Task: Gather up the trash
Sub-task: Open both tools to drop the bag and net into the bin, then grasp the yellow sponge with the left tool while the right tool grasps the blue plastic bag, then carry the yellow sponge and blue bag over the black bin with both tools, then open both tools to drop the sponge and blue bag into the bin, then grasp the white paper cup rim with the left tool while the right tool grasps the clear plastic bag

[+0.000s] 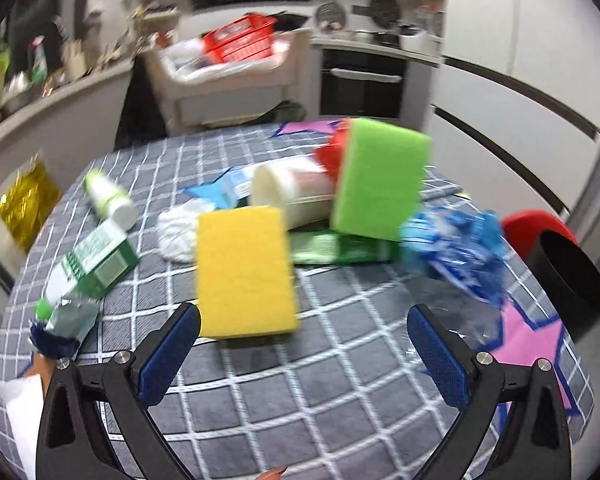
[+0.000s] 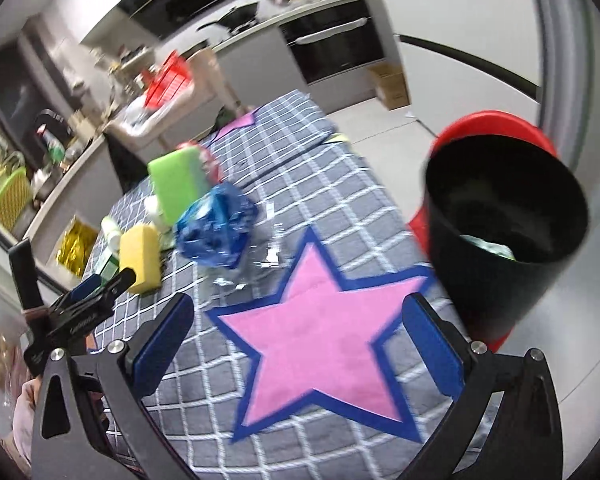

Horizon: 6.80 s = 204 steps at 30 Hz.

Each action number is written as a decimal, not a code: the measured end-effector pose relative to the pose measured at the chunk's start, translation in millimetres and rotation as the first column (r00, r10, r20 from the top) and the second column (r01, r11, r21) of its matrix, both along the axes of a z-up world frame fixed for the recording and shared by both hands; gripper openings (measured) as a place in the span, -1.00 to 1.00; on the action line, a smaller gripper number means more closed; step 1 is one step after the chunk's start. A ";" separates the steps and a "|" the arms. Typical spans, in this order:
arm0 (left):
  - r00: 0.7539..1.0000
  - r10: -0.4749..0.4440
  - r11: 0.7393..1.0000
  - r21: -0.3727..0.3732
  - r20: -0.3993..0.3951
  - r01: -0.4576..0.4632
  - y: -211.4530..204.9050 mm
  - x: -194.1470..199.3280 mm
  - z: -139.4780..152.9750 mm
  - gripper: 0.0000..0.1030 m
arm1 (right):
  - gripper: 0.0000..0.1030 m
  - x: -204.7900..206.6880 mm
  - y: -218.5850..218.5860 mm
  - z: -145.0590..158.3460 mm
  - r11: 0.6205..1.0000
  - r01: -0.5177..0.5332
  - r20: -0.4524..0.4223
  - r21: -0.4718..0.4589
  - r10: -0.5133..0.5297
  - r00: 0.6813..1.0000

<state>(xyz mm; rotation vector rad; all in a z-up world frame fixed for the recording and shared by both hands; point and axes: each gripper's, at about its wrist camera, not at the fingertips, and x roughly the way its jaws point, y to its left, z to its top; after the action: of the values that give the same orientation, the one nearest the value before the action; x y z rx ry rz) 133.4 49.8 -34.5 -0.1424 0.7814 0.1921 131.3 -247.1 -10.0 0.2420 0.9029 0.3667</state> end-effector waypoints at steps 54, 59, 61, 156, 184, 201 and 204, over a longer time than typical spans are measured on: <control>0.998 -0.031 0.999 -0.014 0.055 0.032 47.9 -10.6 -17.0 1.00 | -0.46 31.4 122.2 -8.2 0.985 -0.166 -0.022 -0.047 0.165 0.986; 0.994 -0.086 0.996 0.001 0.069 0.086 30.9 -22.1 -7.4 1.00 | -0.46 16.9 107.4 -1.2 0.987 -0.157 -0.006 -0.020 0.157 0.988; 0.991 -0.114 0.994 0.005 0.077 0.114 20.7 -24.0 -2.1 1.00 | -0.46 12.1 98.9 1.7 0.989 -0.147 0.004 -0.012 0.147 0.989; 0.982 -0.163 0.984 -0.059 0.092 0.168 -35.1 76.8 36.3 1.00 | 1.00 41.8 -47.3 1.8 0.994 0.087 0.013 0.068 -0.088 0.996; 1.000 0.000 0.822 -0.570 0.003 0.001 118.7 156.6 -48.4 1.00 | 1.00 68.7 74.9 -29.5 0.996 -0.044 -0.078 -0.077 0.038 0.996; 0.995 -0.071 0.834 -0.542 0.074 0.100 102.9 159.0 -40.3 0.95 | -0.20 86.4 112.6 -71.3 0.988 -0.053 -0.158 -0.144 0.030 0.987; 0.993 -0.066 0.845 -0.524 0.097 0.107 104.8 151.7 -32.1 0.95 | -0.53 82.0 113.8 -70.5 0.988 -0.064 -0.153 -0.139 0.042 0.987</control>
<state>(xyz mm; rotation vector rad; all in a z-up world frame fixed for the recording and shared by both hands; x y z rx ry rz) 285.1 154.6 -66.7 -0.6351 0.7480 -0.1218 213.3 -133.4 -80.5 0.1143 1.0810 0.3343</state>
